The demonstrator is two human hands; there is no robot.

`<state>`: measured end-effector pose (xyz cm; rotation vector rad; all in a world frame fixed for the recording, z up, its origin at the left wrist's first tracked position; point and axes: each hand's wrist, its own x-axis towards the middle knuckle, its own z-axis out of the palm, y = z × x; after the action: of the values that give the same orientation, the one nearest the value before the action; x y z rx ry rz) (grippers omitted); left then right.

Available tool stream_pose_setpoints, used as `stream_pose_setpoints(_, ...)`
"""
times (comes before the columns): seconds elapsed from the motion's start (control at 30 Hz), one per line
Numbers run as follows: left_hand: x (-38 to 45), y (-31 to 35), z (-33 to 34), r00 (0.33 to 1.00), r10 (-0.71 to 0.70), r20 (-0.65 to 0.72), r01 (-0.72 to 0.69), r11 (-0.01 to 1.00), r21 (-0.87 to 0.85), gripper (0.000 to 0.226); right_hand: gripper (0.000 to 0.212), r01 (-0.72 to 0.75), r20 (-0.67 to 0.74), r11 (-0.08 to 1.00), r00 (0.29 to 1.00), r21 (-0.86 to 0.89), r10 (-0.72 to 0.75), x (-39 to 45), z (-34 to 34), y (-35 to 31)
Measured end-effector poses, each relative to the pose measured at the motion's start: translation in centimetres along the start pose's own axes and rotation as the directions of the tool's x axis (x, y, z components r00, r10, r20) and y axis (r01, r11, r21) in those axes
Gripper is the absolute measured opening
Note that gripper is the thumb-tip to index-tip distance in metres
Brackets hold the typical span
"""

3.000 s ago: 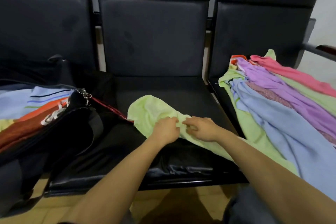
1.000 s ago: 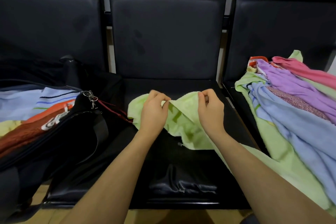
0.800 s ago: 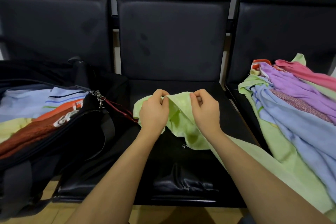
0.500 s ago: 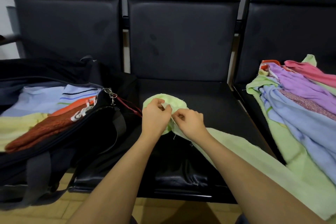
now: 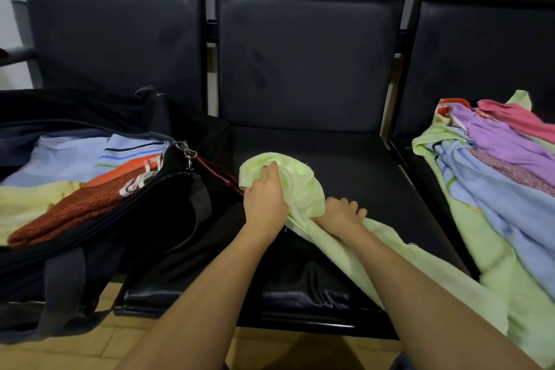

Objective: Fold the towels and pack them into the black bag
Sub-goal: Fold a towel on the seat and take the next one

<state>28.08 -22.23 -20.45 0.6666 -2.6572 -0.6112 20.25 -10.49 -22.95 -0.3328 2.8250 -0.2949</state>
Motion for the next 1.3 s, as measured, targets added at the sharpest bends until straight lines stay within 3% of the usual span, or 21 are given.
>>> stream_pose_setpoints(0.07, 0.0, 0.2, 0.0, 0.997, -0.002, 0.074, -0.001, 0.999, 0.033, 0.077, 0.029, 0.055, -0.027, 0.998, 0.998, 0.003, -0.055, 0.1, 0.1, -0.4)
stream_pose_setpoints(0.13, -0.1, 0.4, -0.5, 0.992, -0.001, 0.127, -0.009, 0.997, 0.081, 0.085, 0.009, 0.117, -0.229, 0.992, 0.968, 0.040, -0.105, 0.2, -0.5, -0.3)
stream_pose_setpoints(0.27, 0.4, 0.5, -1.0, 0.994, 0.101, 0.038, -0.108, 0.942, 0.317, 0.081, 0.015, 0.149, -0.644, 0.976, 0.765, 0.158, -0.013, 0.2, -3.2, 0.7)
stream_pose_setpoints(0.33, 0.7, 0.6, -1.3, 0.986, 0.165, 0.005, -0.154, 0.907, 0.392, 0.076, 0.011, 0.190, -0.749, 0.970, 0.662, 0.150, -0.014, 0.2, -4.2, 1.3)
stream_pose_setpoints(0.4, 1.0, 1.0, -1.5, 0.977, 0.212, -0.020, -0.186, 0.895, 0.406, 0.075, 0.014, 0.232, -0.780, 0.964, 0.625, 0.127, -0.047, 0.0, -4.9, 1.3)
stream_pose_setpoints(0.47, 1.0, 1.3, -1.7, 0.977, 0.214, -0.016, -0.200, 0.933, 0.300, 0.076, 0.017, 0.280, -0.780, 0.955, 0.618, 0.097, -0.102, -0.3, -5.1, 0.9)
stream_pose_setpoints(0.53, 0.7, 1.7, -1.8, 0.985, 0.164, 0.045, -0.161, 0.985, -0.060, 0.077, 0.019, 0.356, -0.786, 0.933, 0.593, 0.058, -0.178, -0.6, -4.7, 0.1)
stream_pose_setpoints(0.6, 0.3, 1.9, -1.6, 0.977, 0.195, 0.085, -0.146, 0.905, -0.400, 0.072, 0.016, 0.461, -0.788, 0.886, 0.563, 0.049, -0.250, -1.1, -4.2, -0.7)
stream_pose_setpoints(0.7, -0.1, 2.2, -0.8, 0.970, 0.234, 0.058, -0.163, 0.813, -0.559, 0.056, 0.012, 0.595, -0.766, 0.802, 0.542, 0.057, -0.347, -1.7, -3.8, -1.6)
stream_pose_setpoints(0.8, 0.3, 2.3, -0.8, 0.993, 0.102, -0.064, -0.120, 0.770, -0.627, 0.025, 0.011, 0.735, -0.725, 0.669, 0.521, 0.111, -0.451, -2.4, -3.8, -1.6)
stream_pose_setpoints(0.87, 0.7, 1.9, -1.0, 0.995, 0.001, -0.098, -0.068, 0.728, -0.682, 0.023, 0.016, 0.769, -0.694, 0.598, 0.558, 0.227, -0.455, -2.7, -3.9, -1.1)
stream_pose_setpoints(0.97, 1.5, 1.1, -1.4, 0.986, -0.077, -0.147, -0.057, 0.673, -0.738, 0.021, 0.022, 0.663, -0.580, 0.629, 0.719, 0.406, -0.383, -2.2, -4.4, -0.1)
stream_pose_setpoints(1.07, 1.9, 0.4, -1.7, 0.984, -0.051, -0.169, -0.084, 0.705, -0.704, 0.027, 0.041, 0.451, -0.217, 0.773, 0.893, 0.447, -0.395, -1.4, -4.2, 0.9)
stream_pose_setpoints(1.13, 2.0, 0.1, -2.0, 0.984, -0.042, -0.171, -0.086, 0.733, -0.675, 0.034, 0.042, 0.381, -0.068, 0.827, 0.919, 0.414, -0.389, -1.3, -3.8, 1.0)
stream_pose_setpoints(1.23, 1.9, -0.1, -2.3, 0.982, -0.015, -0.190, -0.102, 0.800, -0.591, 0.043, 0.026, 0.433, -0.177, 0.834, 0.901, 0.341, -0.396, -1.3, -3.8, 0.7)
stream_pose_setpoints(1.3, 2.0, -0.4, -2.2, 0.985, 0.048, -0.166, -0.129, 0.845, -0.519, 0.049, 0.034, 0.428, -0.294, 0.846, 0.893, 0.318, -0.341, -1.4, -4.2, 0.5)
